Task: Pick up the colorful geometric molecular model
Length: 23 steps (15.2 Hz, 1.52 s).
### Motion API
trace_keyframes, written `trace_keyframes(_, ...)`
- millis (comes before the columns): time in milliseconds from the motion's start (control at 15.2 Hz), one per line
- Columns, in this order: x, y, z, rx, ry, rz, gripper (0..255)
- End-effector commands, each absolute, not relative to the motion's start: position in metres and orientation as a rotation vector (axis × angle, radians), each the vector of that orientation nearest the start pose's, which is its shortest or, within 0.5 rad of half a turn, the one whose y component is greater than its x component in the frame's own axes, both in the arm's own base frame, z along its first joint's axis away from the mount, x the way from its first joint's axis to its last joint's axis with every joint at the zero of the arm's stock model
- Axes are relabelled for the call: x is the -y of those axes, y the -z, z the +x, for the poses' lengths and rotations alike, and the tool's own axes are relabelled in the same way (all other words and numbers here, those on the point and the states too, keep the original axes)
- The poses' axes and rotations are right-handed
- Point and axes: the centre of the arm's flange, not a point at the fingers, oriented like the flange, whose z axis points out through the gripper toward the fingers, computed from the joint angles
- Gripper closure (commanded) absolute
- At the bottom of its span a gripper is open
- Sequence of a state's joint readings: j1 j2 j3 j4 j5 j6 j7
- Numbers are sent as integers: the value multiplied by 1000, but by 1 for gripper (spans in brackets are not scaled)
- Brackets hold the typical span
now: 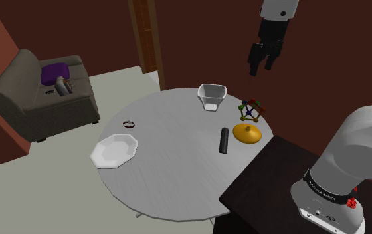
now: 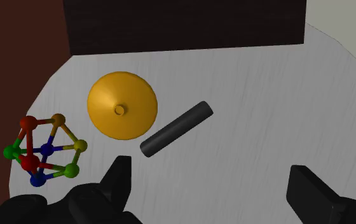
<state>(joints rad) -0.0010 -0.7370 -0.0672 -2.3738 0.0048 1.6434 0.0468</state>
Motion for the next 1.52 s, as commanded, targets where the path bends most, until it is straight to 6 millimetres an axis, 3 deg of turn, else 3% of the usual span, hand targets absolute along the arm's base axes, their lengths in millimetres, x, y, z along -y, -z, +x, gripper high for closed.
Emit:
trace_keyframes(0, 27, -572, 325, -152, 9, -3088, 0)
trace_keyframes(726, 133, -475, 340, 157, 49, -3090, 0)
trace_keyframes(1452, 235, -380, 378, 464, 89, -3061, 0)
